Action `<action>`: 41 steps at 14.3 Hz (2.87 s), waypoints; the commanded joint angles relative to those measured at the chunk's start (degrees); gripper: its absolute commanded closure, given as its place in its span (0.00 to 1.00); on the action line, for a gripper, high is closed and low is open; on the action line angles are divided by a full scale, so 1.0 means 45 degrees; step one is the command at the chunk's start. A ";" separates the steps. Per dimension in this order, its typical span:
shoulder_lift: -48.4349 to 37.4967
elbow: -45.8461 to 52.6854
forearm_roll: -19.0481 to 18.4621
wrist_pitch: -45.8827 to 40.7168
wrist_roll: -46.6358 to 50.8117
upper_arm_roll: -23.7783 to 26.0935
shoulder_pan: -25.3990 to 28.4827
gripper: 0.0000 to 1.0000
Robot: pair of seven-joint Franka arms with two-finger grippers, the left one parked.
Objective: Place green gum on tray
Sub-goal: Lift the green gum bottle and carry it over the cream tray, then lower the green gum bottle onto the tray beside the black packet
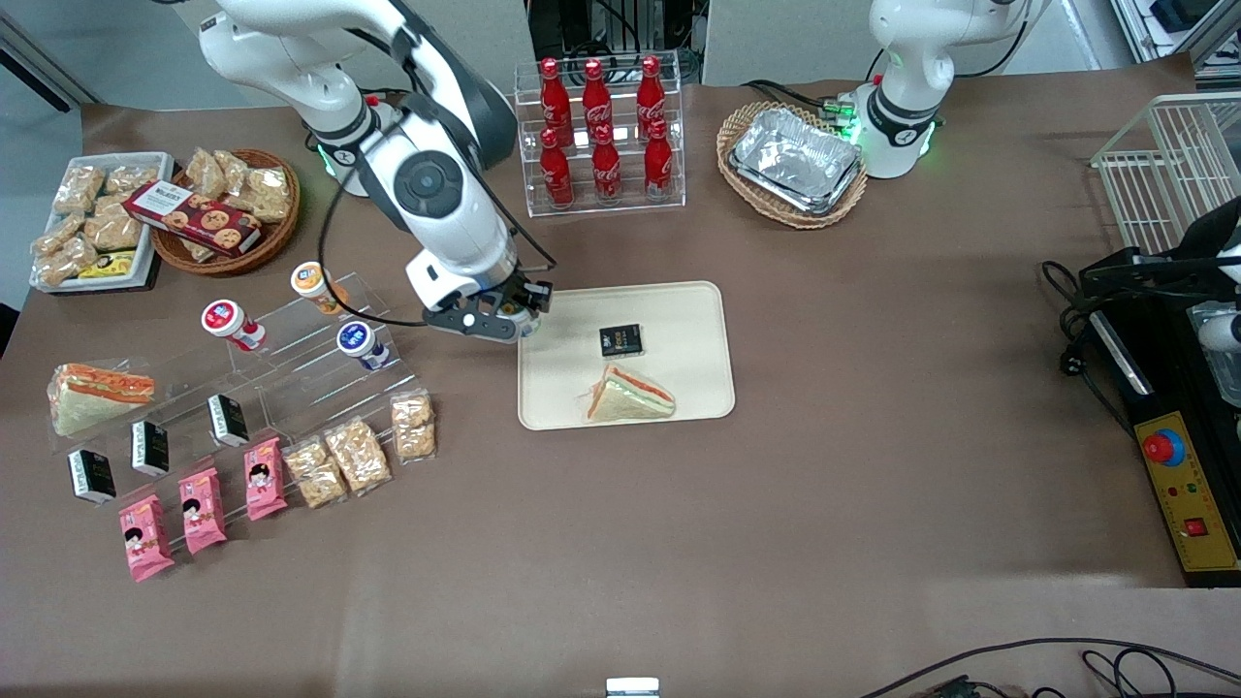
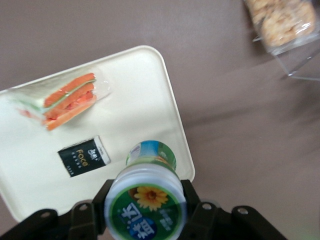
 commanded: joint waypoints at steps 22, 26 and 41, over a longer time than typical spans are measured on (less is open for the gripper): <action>0.2892 -0.2047 -0.3464 0.5435 0.3772 -0.0002 0.1002 0.90; 0.2990 -0.2028 -0.3464 0.5454 0.4025 -0.0002 0.1002 0.69; 0.2445 -0.2028 -0.3464 0.5240 0.3988 -0.0002 0.0905 0.01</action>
